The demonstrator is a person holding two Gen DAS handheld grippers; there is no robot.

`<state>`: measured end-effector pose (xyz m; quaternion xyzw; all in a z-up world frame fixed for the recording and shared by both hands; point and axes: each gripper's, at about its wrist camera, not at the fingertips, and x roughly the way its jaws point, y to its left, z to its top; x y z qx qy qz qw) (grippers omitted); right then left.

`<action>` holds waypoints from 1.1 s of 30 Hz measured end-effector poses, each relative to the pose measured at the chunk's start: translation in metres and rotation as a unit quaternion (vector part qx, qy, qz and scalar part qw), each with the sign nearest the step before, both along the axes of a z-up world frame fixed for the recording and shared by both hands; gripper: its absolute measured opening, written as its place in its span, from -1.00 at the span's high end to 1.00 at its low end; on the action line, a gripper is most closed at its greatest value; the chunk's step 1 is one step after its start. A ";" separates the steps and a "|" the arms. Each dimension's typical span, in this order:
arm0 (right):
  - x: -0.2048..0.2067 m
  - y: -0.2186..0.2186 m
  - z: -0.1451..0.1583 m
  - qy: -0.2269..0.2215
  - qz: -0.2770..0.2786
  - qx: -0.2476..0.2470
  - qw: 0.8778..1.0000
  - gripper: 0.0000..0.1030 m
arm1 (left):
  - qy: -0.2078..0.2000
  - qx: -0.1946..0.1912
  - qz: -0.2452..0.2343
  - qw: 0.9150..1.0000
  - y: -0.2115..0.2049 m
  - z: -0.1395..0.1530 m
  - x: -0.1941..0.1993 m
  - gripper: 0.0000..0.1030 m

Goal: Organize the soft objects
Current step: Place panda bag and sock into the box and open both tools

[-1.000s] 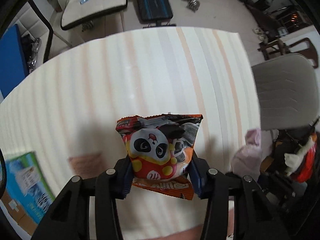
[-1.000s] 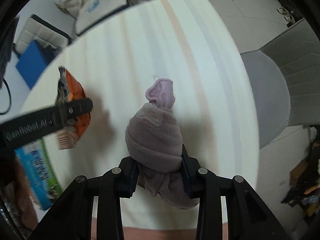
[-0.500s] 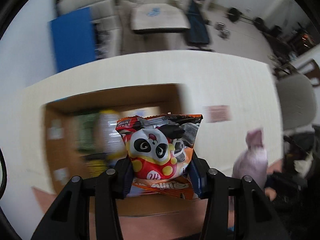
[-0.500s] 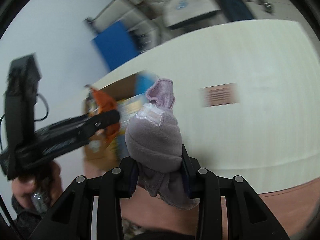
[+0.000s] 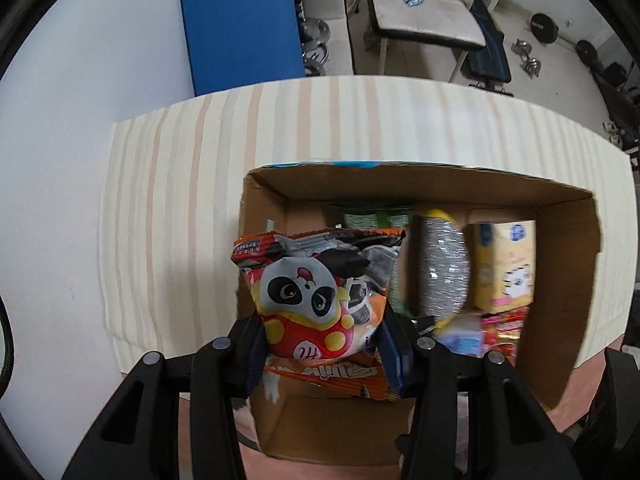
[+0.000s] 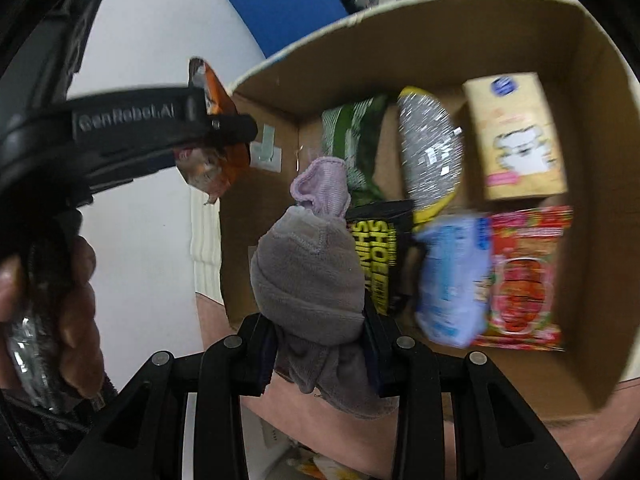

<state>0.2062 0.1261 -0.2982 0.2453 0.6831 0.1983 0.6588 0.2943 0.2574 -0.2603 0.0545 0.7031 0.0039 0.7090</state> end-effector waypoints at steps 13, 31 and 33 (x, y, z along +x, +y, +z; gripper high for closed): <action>0.005 0.051 -0.055 0.035 -0.019 -0.024 0.999 -0.36 | 0.081 0.008 -0.007 0.997 0.013 -0.062 0.020 -0.15; 0.005 -0.022 -0.030 0.009 -0.020 -0.135 0.991 -0.69 | 0.004 -0.026 0.014 1.000 0.022 -0.006 -0.011 -0.24; 0.004 -0.038 -0.015 -0.006 -0.019 -0.155 0.988 -0.69 | -0.007 -0.036 0.020 0.999 0.023 0.001 -0.024 -0.24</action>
